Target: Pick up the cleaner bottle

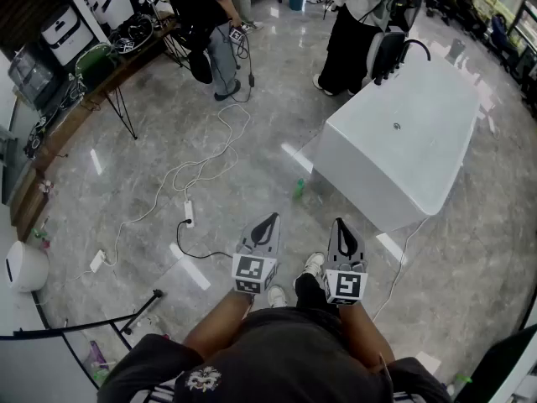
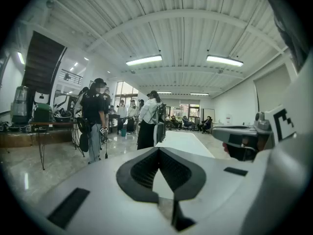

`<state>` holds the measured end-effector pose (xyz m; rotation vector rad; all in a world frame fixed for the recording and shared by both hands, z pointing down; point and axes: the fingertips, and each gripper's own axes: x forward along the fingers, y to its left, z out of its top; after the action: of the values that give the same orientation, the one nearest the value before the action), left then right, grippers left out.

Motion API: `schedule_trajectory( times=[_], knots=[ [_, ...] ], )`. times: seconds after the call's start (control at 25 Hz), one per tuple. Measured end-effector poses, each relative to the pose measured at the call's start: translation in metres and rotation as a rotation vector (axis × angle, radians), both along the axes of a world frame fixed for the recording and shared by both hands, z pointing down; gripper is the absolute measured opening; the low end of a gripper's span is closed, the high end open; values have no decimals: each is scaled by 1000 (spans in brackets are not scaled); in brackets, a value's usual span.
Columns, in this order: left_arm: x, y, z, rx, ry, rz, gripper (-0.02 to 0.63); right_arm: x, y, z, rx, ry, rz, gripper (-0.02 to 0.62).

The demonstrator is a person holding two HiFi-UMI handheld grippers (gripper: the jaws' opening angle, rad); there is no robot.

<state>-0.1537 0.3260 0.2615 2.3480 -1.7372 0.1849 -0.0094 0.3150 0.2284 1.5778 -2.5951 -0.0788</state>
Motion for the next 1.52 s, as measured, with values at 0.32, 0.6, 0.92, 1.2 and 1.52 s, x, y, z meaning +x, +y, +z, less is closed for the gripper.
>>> schedule_trajectory(
  times=[0.32, 0.6, 0.92, 1.2, 1.52],
  knots=[
    [18, -98, 25, -21, -15, 13, 5, 11, -101, 22, -17, -12, -16, 17],
    [48, -192, 33, -53, -1, 10, 6, 30, -196, 38, -63, -43, -52, 17],
    [56, -256, 52, -64, -35, -13, 6, 37, -259, 64, -115, -23, -86, 17],
    [42, -296, 96, -92, -67, 14, 6, 27, -303, 97, -155, -3, -43, 17],
    [29, -340, 200, -105, -67, 84, 6, 9, -335, 187, -190, -39, 45, 17]
  ],
)
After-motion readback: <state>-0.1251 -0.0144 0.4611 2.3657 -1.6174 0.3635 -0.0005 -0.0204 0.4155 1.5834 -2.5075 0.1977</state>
